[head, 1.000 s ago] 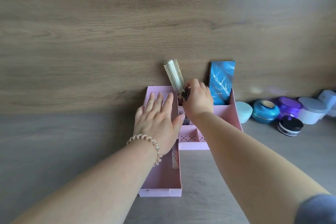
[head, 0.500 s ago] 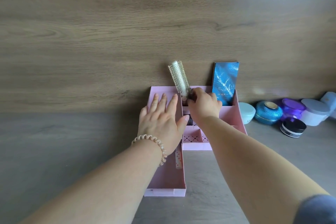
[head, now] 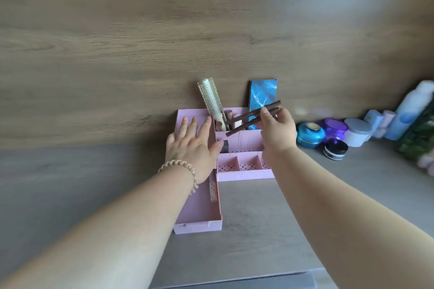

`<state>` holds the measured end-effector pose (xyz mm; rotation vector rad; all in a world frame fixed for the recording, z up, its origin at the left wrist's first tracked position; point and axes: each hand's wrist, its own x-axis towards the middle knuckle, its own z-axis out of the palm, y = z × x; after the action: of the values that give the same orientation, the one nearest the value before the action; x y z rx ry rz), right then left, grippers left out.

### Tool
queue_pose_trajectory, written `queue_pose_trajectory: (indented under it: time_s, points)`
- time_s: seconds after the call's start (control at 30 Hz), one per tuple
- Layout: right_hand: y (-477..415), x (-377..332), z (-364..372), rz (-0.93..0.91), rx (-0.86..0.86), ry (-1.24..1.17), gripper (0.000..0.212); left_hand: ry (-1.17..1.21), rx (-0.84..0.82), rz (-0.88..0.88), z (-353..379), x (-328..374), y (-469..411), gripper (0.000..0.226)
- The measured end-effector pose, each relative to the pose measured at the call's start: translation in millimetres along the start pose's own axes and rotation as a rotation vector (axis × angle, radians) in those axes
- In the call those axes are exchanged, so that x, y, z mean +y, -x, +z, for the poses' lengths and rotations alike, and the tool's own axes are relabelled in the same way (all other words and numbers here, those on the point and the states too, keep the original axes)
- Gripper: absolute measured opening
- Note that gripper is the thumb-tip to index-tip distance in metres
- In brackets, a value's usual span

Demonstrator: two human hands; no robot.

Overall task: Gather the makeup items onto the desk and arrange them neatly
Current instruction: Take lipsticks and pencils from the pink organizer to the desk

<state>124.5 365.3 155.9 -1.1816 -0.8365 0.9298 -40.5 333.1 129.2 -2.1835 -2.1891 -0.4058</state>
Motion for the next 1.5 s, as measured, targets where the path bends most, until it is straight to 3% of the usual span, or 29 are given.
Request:
queue_pose_trajectory:
  time_s: [0.1,0.17,0.27,0.4,0.53,0.67,0.83,0.97,1.07,1.3,1.5]
  points:
    - [26.8,-6.5,-13.0,0.084,-0.098,-0.077,0.01,0.051,-0.029,0.066,-8.0,-3.4,6.8,0.069]
    - [48.3,-12.2,-23.7,0.101,-0.141,-0.094,0.011,0.134,0.039,0.154,-13.4,0.6,22.5,0.072]
    - [85.8,-21.6,-42.6,0.107,-0.177,-0.139,0.011,0.452,0.164,0.24,-19.8,20.7,60.3,0.064]
    - [147.9,-40.0,-71.9,0.105,-0.075,-0.108,0.015,1.086,-0.176,0.149,-36.5,46.9,114.4,0.017]
    - [216.9,-62.7,-104.5,0.079,0.131,-0.084,0.009,1.095,-0.333,0.3,-55.0,57.8,160.1,0.018]
    - [295.6,-93.7,-153.5,0.046,0.378,0.002,0.034,1.132,-0.596,0.438,-77.7,90.0,212.6,0.034]
    - [409.5,-135.7,-227.1,-0.002,0.616,0.121,0.005,1.168,-1.022,0.635,-106.7,154.0,307.7,0.03]
    - [491.3,-155.4,-283.7,-0.027,0.853,0.097,0.013,1.136,-1.195,0.82,-129.6,195.6,390.2,0.027]
    - [552.2,-162.8,-314.4,-0.026,0.978,-0.054,0.012,1.053,-1.263,0.914,-139.3,217.6,444.7,0.025]
    - [702.0,-153.3,-391.4,-0.011,1.144,-0.205,0.01,1.054,-1.389,0.792,-133.5,264.8,591.8,0.015]
    - [835.9,-139.3,-467.4,0.257,1.078,0.055,0.012,1.049,-1.502,0.644,-124.7,297.5,739.6,0.011]
